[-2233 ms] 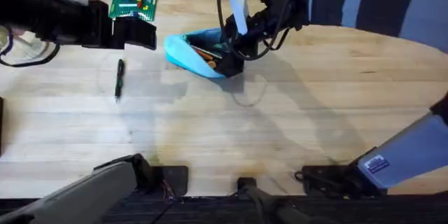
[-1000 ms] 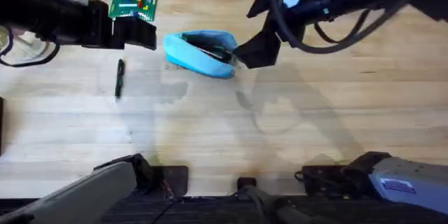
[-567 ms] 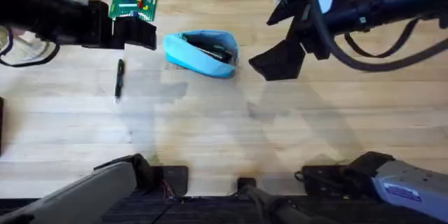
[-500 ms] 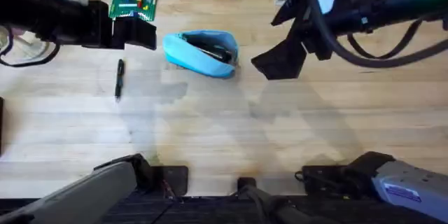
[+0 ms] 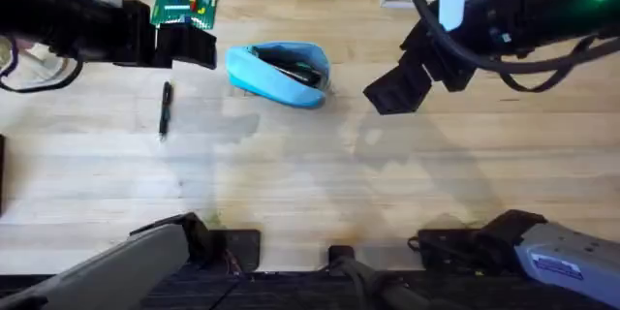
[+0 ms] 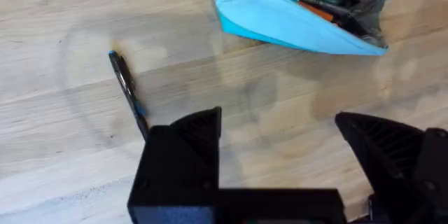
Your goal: Unzip the bag, pick up the pens from the table one at a time and place them inside, then zip the bag closed.
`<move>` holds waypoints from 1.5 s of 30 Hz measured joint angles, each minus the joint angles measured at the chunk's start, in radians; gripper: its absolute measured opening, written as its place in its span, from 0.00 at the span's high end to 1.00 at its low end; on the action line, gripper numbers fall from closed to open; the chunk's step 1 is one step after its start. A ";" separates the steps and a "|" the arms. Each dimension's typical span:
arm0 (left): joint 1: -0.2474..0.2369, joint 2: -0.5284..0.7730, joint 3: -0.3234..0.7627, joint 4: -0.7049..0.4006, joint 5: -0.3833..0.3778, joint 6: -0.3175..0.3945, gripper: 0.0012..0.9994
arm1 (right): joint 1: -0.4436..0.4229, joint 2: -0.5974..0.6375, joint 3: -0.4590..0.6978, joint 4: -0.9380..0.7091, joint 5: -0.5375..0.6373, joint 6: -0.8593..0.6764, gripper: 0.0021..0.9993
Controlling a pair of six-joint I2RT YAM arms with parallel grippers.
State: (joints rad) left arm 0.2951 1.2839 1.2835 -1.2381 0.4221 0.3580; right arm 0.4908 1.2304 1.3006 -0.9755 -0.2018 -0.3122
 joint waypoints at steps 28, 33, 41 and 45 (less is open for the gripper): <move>0.049 0.064 0.000 -0.003 -0.454 -0.356 0.00 | 0.000 0.000 0.000 -0.053 0.022 0.002 0.00; 0.096 0.140 0.000 -0.003 -0.464 -0.354 0.00 | 0.000 0.000 0.000 -0.053 0.022 0.002 0.00; 0.172 0.377 0.000 0.138 -0.436 -0.240 0.00 | 0.000 0.000 0.000 -0.053 0.022 0.002 0.00; 0.172 0.437 0.000 0.188 -0.433 -0.156 0.00 | 0.000 0.000 0.000 -0.053 0.022 0.002 0.00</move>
State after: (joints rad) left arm 0.4675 1.7209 1.2835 -1.0503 -0.0109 0.2025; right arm 0.4908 1.2304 1.3006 -1.0290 -0.1795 -0.3099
